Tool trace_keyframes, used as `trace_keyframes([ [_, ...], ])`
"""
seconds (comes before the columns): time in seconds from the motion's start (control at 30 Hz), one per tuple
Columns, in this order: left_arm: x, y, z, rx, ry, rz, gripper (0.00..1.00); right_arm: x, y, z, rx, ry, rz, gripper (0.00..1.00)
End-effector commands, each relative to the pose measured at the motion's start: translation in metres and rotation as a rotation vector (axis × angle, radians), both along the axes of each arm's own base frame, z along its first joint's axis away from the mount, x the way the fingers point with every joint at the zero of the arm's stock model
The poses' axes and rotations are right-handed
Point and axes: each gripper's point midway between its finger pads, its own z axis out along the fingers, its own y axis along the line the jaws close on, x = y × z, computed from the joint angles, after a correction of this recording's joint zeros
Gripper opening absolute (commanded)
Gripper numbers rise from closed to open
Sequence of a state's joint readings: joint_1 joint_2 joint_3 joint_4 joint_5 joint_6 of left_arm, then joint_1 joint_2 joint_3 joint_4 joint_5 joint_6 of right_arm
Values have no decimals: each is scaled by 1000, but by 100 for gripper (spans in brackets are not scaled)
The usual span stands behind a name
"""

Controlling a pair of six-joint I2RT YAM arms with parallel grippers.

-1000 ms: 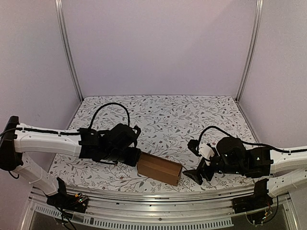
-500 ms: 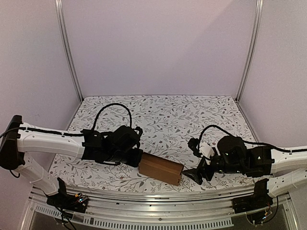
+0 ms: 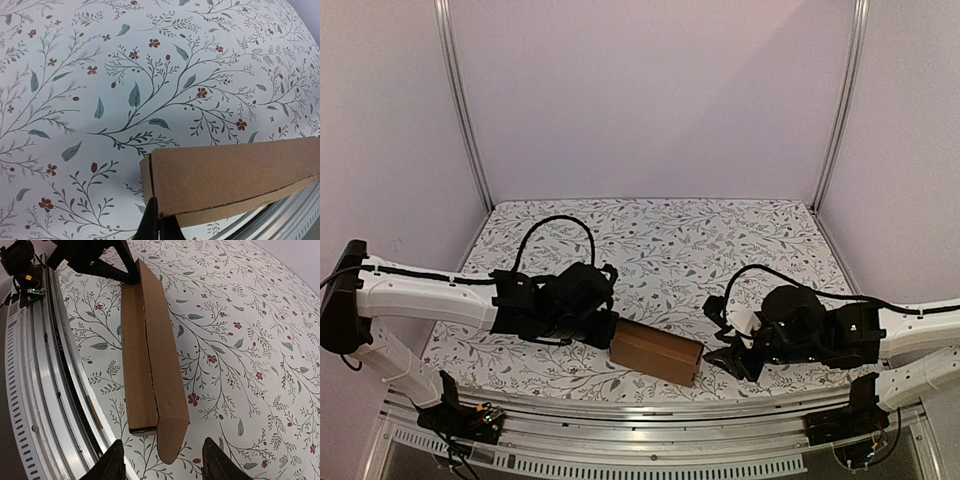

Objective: Fold the paper box

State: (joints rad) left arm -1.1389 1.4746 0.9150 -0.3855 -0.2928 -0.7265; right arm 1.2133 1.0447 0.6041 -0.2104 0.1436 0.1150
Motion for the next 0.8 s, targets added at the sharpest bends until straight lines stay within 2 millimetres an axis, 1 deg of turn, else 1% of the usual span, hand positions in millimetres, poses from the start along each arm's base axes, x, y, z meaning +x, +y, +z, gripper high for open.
trace_keyframes([
  [0.0, -8, -1, -6, 36, 20, -18, 0, -1, 1, -4, -53, -2, 3, 48],
  [0.13, -8, 0, -7, 38, 18, -13, 0, 1, -1, -10, -87, -18, -20, 44],
  [0.3, -7, -1, -7, 35, 13, -9, 0, 4, 1, -13, -103, -20, -31, 31],
  [0.4, -8, -2, -7, 34, 13, -10, 0, 5, 2, -17, -124, -24, -36, 27],
  [0.6, -9, -1, -6, 32, 10, -12, 0, 9, 7, -17, -140, -38, -45, 13],
  [0.7, -9, -1, -5, 28, 8, -11, 0, 10, 10, -16, -141, -40, -54, 5],
  [0.77, -9, -1, -4, 26, 10, -9, 0, 12, 12, -15, -141, -43, -59, 3],
])
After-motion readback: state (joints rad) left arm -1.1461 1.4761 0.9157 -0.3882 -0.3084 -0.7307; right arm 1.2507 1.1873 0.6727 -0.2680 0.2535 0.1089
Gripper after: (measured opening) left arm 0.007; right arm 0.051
